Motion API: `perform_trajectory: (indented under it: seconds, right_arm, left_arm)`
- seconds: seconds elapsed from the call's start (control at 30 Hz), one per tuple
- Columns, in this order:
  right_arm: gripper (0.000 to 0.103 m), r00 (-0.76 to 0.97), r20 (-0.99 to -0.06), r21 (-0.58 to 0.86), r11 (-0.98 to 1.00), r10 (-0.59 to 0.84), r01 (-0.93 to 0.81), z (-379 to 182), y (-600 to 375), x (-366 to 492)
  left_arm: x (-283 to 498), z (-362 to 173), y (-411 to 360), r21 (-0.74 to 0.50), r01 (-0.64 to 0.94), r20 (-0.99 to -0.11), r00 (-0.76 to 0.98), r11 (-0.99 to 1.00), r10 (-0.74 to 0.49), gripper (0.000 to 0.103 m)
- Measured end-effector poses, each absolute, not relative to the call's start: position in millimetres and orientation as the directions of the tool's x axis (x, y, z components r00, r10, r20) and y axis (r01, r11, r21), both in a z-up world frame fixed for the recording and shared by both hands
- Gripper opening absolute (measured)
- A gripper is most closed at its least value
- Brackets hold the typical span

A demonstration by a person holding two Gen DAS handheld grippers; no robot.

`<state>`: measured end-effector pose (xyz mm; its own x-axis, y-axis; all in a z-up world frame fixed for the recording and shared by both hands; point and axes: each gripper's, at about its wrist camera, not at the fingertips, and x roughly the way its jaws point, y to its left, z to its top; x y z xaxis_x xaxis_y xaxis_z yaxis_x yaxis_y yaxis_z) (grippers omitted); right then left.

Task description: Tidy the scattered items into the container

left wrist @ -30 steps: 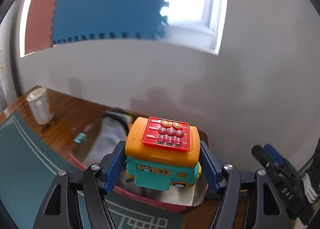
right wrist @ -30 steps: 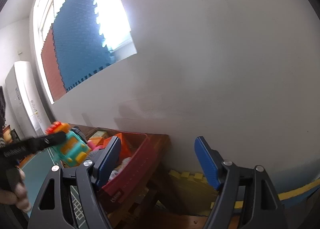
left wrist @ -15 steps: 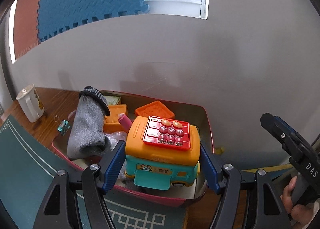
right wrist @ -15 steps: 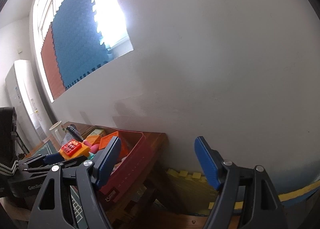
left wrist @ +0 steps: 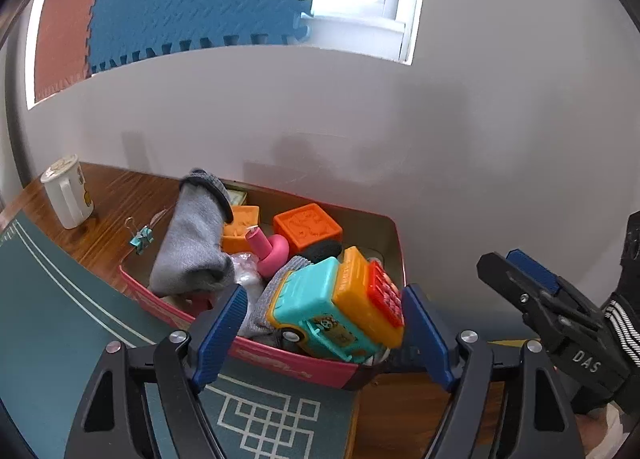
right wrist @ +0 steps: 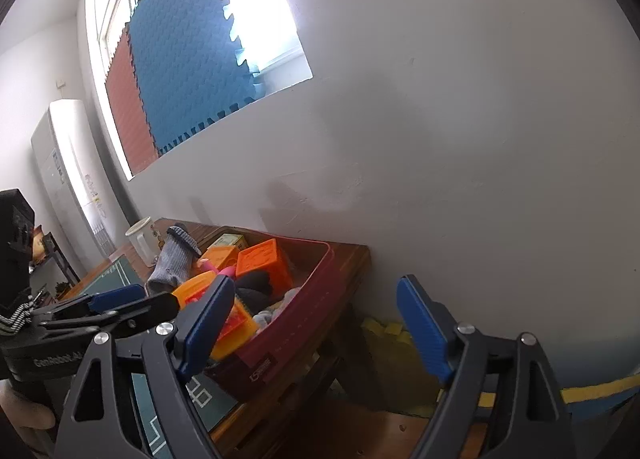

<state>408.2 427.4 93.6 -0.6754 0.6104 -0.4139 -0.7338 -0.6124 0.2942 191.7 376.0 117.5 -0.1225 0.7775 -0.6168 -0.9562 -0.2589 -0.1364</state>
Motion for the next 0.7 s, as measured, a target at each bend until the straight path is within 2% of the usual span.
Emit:
perform_trajectory:
  seconds: [0.17,0.27,0.3,0.33,0.37,0.5,0.7]
  right_arm:
    - [0.089,-0.689,-0.438,0.259,-0.653,0.577,-0.711,98.4,417.4,403.1]
    - [0.103,-0.711,-0.477,0.24,-0.702,0.517,-0.671,98.5,411.6,395.3]
    - [0.102,-0.72,-0.494,0.234,-0.723,0.487,-0.65,97.9,409.0,391.4]
    - [0.102,-0.727,-0.513,0.227,-0.745,0.456,-0.627,97.3,405.6,387.2]
    - [0.102,-0.732,-0.533,0.221,-0.766,0.423,-0.604,96.5,401.8,382.6]
    - [0.102,-0.73,-0.598,0.204,-0.817,0.331,-0.538,92.7,385.1,365.4]
    - [0.102,-0.705,-0.613,0.141,-0.828,0.357,-0.542,97.5,365.5,356.4]
  left_arm:
    - [182.9,121.3,360.9,-0.121,-0.933,-0.603,-0.202,-0.339,0.772,0.081]
    - [168.5,122.1,352.2,-0.076,-0.892,-0.581,-0.324,-0.446,0.747,0.083]
    - [164.8,122.5,345.4,-0.064,-0.873,-0.571,-0.366,-0.484,0.735,0.087]
    - [161.2,122.9,338.7,-0.053,-0.852,-0.561,-0.407,-0.521,0.721,0.099]
    - [157.6,123.4,331.8,-0.043,-0.829,-0.549,-0.447,-0.558,0.706,0.103]
    - [145.5,129.7,310.7,-0.062,-0.786,-0.522,-0.5,-0.615,0.691,0.103]
    - [154.5,130.4,303.9,-0.06,-0.81,-0.535,-0.466,-0.583,0.704,0.103]
